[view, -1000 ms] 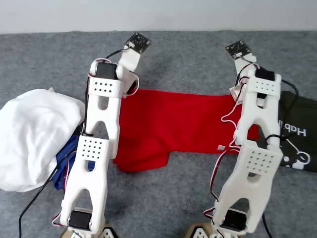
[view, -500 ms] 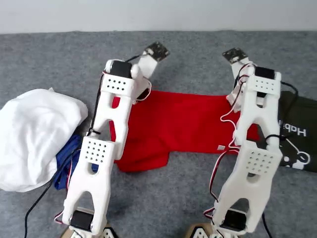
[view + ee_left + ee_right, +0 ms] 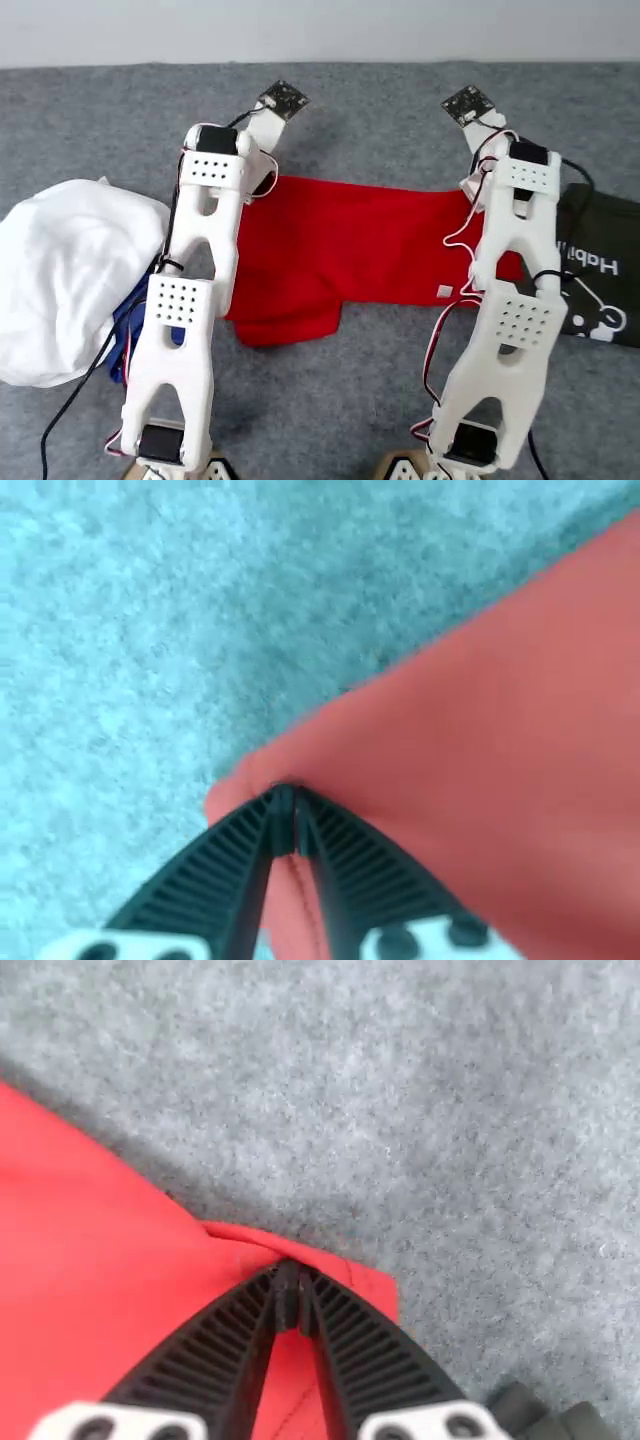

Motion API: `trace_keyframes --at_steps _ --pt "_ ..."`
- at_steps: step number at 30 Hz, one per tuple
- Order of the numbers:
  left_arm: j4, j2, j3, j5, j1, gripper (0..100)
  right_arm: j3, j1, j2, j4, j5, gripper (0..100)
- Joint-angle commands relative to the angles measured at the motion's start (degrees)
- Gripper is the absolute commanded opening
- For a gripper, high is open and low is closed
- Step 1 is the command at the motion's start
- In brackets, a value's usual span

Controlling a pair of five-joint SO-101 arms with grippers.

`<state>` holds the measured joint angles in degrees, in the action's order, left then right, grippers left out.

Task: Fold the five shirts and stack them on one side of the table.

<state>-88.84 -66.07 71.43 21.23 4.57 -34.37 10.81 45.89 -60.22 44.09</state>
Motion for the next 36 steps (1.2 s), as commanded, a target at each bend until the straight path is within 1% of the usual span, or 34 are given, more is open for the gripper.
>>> trace_keyframes --at_steps 1,4,5,9,13,17,21,23,25,27,31,36 --pt "-4.6 4.4 9.4 0.4 0.2 2 -2.7 0.0 -6.9 -2.4 0.2 0.9" --pt "-11.2 4.3 17.1 0.4 1.2 2 -2.7 -1.2 -10.2 -8.1 0.2 0.9" --pt "-12.0 4.3 19.1 0.2 1.4 2 -2.7 -1.7 -11.1 -10.5 0.2 0.9" --pt "-11.9 6.7 23.2 -3.7 -1.1 2 -2.7 -4.4 -14.1 -19.7 0.2 0.9" --pt "-12.0 11.5 20.1 -5.3 -5.0 2 -2.7 -8.0 -16.0 -28.6 0.2 0.9" --pt "-12.0 20.0 10.6 -6.9 -10.6 2 -2.7 -12.4 -17.4 -35.7 0.3 0.9" --pt "-12.0 32.3 -5.1 -6.9 -16.0 2 -2.7 -17.1 -18.5 -41.9 0.3 0.9" --pt "-11.9 38.7 -13.8 -6.9 -18.3 2 -2.5 -19.5 -18.7 -42.7 -0.2 0.9" --pt "-11.8 44.9 -21.8 -6.7 -20.7 2 -2.5 -21.4 -18.9 -42.7 -2.3 1.2" --pt "-11.8 51.0 -28.4 -6.5 -23.1 2 -2.4 -24.1 -19.1 -42.8 -3.9 4.7" --pt "-11.7 60.0 -38.5 -4.9 -28.1 2 -2.3 -30.2 -19.2 -42.8 -7.8 15.1" --pt "-11.5 67.3 -46.6 -3.3 -33.2 2 -2.3 -39.3 -19.1 -42.8 -10.5 15.5"
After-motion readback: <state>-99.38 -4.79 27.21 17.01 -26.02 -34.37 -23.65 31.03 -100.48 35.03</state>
